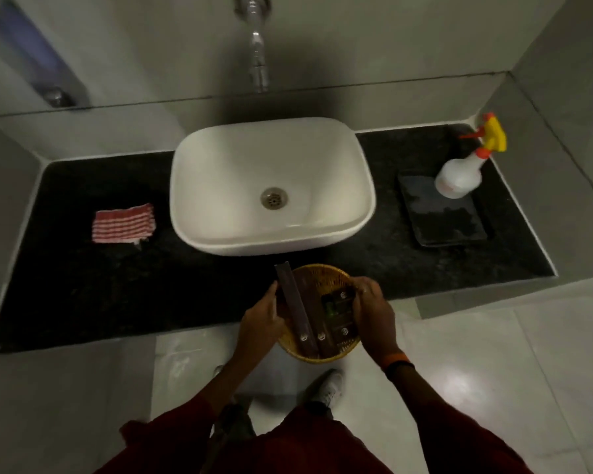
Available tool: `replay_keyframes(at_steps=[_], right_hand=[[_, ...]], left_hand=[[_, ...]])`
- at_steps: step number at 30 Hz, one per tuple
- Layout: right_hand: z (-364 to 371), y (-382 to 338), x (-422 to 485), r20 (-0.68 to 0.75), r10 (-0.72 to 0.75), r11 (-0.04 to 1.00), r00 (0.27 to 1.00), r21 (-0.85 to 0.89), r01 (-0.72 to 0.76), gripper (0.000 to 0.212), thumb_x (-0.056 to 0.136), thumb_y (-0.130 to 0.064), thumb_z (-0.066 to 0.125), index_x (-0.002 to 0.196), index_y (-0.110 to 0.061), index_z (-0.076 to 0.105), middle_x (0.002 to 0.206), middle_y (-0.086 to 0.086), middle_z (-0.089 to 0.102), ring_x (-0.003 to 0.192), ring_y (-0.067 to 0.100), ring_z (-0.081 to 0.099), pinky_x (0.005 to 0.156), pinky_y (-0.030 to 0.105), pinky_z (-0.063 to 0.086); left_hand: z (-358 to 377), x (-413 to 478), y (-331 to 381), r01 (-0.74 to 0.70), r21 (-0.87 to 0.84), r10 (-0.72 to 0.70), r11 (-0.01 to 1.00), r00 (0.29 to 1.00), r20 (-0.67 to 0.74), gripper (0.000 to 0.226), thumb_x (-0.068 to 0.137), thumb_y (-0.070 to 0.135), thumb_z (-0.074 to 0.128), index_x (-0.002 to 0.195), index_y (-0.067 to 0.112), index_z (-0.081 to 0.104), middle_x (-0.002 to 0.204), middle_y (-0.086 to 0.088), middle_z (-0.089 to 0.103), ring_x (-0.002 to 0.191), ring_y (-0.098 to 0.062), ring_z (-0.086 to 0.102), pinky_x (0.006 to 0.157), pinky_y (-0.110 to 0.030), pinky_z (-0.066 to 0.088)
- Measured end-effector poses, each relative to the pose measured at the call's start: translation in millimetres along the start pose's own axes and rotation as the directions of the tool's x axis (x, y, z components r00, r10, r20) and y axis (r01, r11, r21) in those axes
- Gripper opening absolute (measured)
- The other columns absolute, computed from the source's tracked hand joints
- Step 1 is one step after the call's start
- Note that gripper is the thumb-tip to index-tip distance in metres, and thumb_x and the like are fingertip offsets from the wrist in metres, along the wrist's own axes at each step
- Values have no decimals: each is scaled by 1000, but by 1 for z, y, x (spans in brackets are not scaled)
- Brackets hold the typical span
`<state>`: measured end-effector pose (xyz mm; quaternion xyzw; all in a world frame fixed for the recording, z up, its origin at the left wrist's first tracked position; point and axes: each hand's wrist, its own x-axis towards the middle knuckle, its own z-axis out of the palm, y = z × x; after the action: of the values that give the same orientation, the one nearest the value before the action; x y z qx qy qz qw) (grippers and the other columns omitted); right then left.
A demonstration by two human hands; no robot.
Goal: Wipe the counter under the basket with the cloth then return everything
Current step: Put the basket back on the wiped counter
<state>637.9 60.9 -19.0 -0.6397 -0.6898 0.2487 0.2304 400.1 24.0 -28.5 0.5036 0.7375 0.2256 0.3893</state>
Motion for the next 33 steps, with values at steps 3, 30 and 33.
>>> replay_keyframes(at_steps=[3,30,33], right_hand=[[51,-54,-11,72,-38,999,997,35,36,31,98,-5,53,127,-11,62,135,6,58,97,0,57,75,-4,37],[272,-340,49,157,-63,994,986,-74,75,34,98,-8,50,131,-5,60,131,17,57,97,38,68,82,46,58],[271,-344,54,81,-56,996,995,-66,62,29,101,-23,54,124,-8,64,129,13,60,108,32,64,87,43,57]], left_hand=[[-62,-18,-49,39,-37,-41,999,998,-43,75,86,15,63,149,40,31,127,17,58,118,-4,56,90,-10,41],[-354,59,-228,19,-275,-47,961,994,-96,62,91,3,59,144,32,45,130,3,63,115,-16,62,82,-13,50],[-350,65,-225,38,-230,-87,972,974,-207,55,90,11,62,142,23,47,139,-5,57,127,-23,54,98,-32,46]])
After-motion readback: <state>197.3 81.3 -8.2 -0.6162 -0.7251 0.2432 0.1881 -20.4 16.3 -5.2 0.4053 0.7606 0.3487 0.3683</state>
